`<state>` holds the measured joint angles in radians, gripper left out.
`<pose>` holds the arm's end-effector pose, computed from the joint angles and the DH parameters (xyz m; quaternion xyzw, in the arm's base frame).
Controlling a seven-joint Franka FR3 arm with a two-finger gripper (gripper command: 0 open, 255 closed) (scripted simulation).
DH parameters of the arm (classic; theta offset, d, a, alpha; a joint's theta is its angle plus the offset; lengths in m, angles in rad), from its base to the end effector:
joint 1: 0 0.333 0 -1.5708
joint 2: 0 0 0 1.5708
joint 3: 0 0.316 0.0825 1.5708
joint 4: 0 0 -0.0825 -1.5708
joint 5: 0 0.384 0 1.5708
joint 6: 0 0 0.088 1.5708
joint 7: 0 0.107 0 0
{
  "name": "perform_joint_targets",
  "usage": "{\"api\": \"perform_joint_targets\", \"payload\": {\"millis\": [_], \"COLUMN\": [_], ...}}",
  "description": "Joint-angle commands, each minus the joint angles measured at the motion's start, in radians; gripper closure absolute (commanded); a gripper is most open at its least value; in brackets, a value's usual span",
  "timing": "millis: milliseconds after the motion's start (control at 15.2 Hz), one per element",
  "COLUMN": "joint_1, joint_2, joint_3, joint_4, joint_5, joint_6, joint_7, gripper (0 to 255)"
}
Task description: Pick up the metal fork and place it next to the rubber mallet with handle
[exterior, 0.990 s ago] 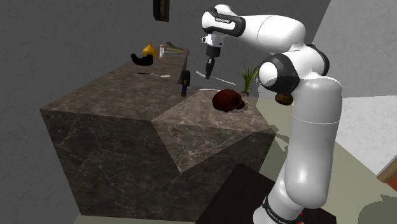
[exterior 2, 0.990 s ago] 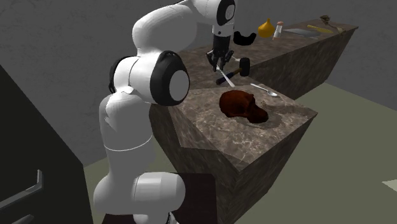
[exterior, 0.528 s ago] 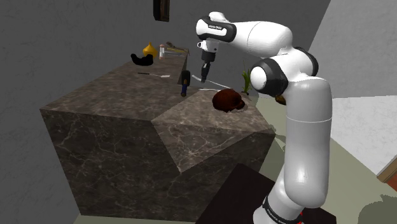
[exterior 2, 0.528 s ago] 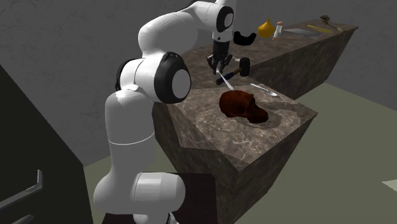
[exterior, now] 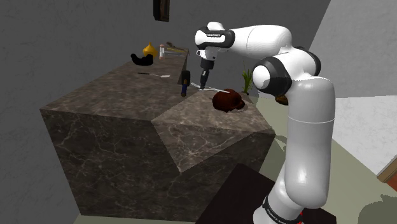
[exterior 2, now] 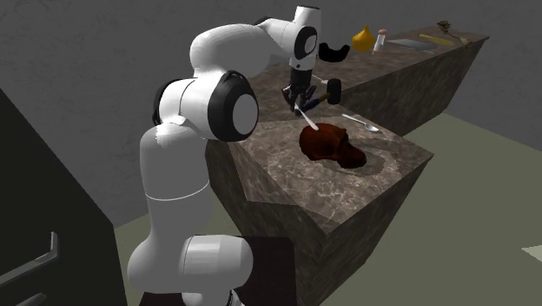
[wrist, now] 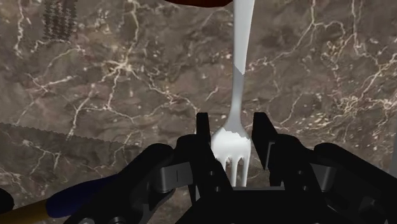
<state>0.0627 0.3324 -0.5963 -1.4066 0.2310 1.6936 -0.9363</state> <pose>0.5944 -0.2609 0.5411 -0.9796 -0.1997 -0.0191 0.0132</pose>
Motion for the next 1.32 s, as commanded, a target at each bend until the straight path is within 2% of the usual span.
{"api": "perform_joint_targets", "payload": {"millis": [0, 1254], "joint_1": [0.004, 0.020], "joint_2": [-0.001, 0.025], "joint_3": [0.001, 0.016], "joint_4": [-0.027, -0.251], "joint_5": [0.000, 0.026], "joint_6": [0.027, 0.269], "joint_7": [-0.001, -0.031], "gripper": [255, 255]}}
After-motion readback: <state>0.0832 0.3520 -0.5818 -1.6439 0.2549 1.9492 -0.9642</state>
